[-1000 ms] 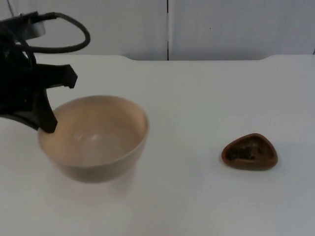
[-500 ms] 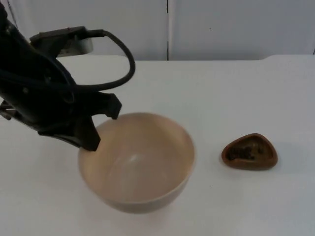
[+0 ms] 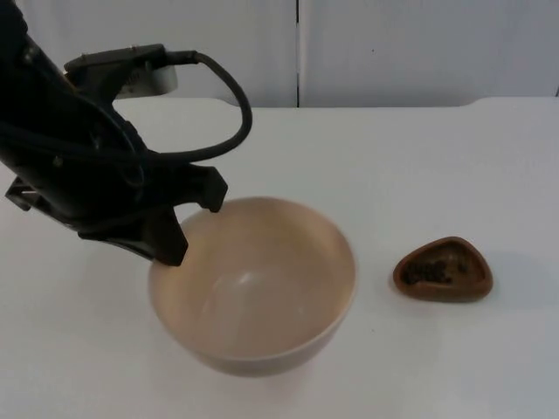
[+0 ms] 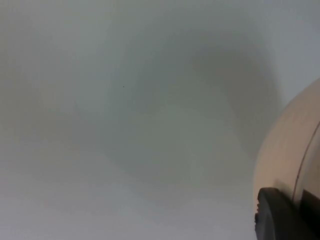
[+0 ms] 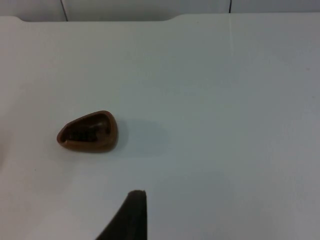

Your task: Pick up the bowl with the left hand and pour the coffee beans from the cup into the bowl with the right hand.

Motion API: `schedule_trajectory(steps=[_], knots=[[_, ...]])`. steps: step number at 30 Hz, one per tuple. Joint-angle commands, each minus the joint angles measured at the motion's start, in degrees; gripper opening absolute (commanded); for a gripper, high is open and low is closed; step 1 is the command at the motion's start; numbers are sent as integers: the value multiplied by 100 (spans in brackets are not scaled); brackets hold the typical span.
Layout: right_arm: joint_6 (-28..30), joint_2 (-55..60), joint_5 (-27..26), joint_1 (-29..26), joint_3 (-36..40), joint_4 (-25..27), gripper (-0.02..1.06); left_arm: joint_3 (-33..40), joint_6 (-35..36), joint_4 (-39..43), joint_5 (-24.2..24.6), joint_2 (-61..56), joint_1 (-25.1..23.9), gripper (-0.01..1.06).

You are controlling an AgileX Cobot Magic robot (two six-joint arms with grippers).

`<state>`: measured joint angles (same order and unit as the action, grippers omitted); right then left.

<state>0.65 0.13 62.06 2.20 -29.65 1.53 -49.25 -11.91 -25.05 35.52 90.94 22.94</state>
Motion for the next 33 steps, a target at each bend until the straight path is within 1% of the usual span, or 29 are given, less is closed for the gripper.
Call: schedule_trajectory(steps=[1, 22, 29, 33], knots=[[19, -13, -42, -28, 10, 15, 105, 11, 37, -153, -18, -64, 35, 0], [19, -13, -42, -28, 10, 15, 105, 11, 37, -132, -29, -64, 35, 0], [106, -13, -78, -28, -14, 15, 105, -13, 37, -134, -29, -64, 35, 0], [106, 497, -244, -28, -229, 26, 105, -13, 37, -134, -29, -64, 35, 0]])
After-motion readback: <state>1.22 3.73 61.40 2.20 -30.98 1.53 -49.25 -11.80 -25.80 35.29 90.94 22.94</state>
